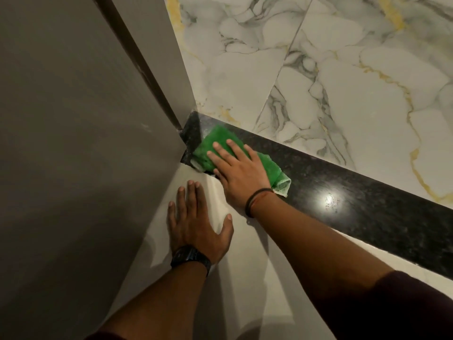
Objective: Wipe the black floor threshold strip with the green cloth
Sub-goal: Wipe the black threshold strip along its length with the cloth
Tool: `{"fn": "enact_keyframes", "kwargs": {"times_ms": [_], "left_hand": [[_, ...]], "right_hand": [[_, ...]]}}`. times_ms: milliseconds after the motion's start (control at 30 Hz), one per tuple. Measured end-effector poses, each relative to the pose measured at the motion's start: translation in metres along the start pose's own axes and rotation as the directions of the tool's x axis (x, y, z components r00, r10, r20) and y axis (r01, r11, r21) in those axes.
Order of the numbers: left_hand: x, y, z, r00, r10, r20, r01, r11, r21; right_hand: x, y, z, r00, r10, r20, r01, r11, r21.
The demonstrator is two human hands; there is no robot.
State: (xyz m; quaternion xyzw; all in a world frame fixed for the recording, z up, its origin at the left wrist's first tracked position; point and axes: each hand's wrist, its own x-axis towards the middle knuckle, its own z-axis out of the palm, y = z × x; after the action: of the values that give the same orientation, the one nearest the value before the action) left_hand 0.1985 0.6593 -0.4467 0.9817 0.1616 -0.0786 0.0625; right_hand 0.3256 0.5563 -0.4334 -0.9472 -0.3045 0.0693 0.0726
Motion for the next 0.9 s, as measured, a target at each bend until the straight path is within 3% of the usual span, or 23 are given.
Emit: {"fn": "enact_keyframes", "kwargs": {"times_ms": [100,233,367,467,567,733,900], "left_hand": [[-0.001,-0.002,0.002,1.000,0.005,-0.030,-0.006,1.000,-0.025],[-0.001,-0.004,0.007,0.999,0.019,-0.046,-0.020,1.000,-0.024],[0.000,-0.003,0.009,0.998,0.014,-0.054,-0.015,1.000,-0.021],[0.000,-0.003,0.009,0.998,0.016,-0.059,-0.017,1.000,-0.017],[0.000,-0.003,0.006,0.999,0.017,-0.041,-0.017,1.000,-0.009],[-0.001,-0.001,0.001,0.999,-0.019,-0.026,0.018,1.000,-0.026],[-0.002,0.001,-0.003,1.000,-0.010,-0.029,0.009,1.000,-0.029]], "right_hand": [[-0.035,0.010,-0.003,0.992,-0.123,0.027,0.121,0.991,0.053],[-0.070,0.047,-0.005,0.991,-0.134,-0.004,0.134,0.989,0.055],[-0.065,0.061,-0.005,0.995,0.079,-0.062,-0.074,0.994,0.075],[-0.035,0.048,-0.001,0.958,0.274,-0.087,-0.267,0.960,0.083],[-0.003,0.027,0.001,0.929,0.363,-0.072,-0.356,0.929,0.099],[0.002,-0.012,0.003,0.979,0.202,-0.026,-0.201,0.978,0.048],[-0.054,0.009,-0.001,1.000,0.021,0.019,-0.022,0.999,0.039]]}}
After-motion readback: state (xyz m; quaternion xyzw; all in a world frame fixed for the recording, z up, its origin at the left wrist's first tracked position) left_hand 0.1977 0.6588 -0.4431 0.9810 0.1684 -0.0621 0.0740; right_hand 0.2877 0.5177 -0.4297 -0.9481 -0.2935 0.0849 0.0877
